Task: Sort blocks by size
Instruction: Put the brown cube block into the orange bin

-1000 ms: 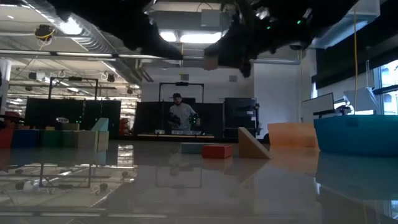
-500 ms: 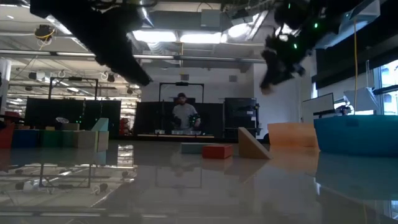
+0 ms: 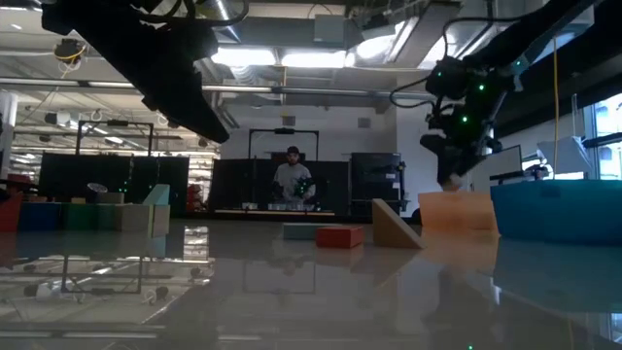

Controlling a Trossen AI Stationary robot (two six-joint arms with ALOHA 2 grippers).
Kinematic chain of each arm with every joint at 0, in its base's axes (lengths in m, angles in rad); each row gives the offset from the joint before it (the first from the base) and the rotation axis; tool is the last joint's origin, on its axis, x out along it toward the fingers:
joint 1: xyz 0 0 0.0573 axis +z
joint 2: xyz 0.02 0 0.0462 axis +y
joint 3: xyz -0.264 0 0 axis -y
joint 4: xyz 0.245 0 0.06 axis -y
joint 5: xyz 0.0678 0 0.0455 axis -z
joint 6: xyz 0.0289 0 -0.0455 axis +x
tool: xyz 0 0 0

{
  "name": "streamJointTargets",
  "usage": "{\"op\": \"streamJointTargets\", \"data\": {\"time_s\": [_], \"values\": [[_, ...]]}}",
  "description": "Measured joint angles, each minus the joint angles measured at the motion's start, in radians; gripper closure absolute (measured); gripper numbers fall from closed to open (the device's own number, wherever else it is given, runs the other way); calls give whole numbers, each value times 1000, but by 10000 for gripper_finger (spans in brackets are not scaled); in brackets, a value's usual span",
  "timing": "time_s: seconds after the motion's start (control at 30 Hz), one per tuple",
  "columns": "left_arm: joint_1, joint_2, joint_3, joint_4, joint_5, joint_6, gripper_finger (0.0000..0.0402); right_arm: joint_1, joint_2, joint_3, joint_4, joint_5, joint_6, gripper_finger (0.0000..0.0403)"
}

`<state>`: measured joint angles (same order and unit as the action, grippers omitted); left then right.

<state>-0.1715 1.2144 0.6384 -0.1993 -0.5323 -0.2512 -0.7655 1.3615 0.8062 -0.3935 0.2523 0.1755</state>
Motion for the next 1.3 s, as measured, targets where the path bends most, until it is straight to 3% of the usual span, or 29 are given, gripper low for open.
{"op": "streamJointTargets", "data": {"time_s": [0.23, 0.43, 0.53, 0.7, 0.83, 0.97, 1.3], "values": [[-1, 0, 0, -1, 0, 0, 157, -1, -3, 0, -1, -6, 0, 140], [-37, -30, 0, -58, 1, -16, 157, 26, -89, 0, -5, -201, -2, 92], [-65, -76, 0, -139, 2, -71, 157, 102, -137, 0, 1, -239, -9, 87], [-108, -144, 1, -265, 8, -192, 157, 276, -164, 0, 46, -210, -23, 87], [-126, -152, 1, -386, 71, -218, 157, 396, -153, 0, 84, -199, -50, 86], [-130, -126, 0, -465, 84, -162, 157, 486, -129, 0, 115, -198, -90, 86], [-82, -46, -51, -438, 141, 30, 157, 598, -29, 0, 166, -138, -101, 86]]}}
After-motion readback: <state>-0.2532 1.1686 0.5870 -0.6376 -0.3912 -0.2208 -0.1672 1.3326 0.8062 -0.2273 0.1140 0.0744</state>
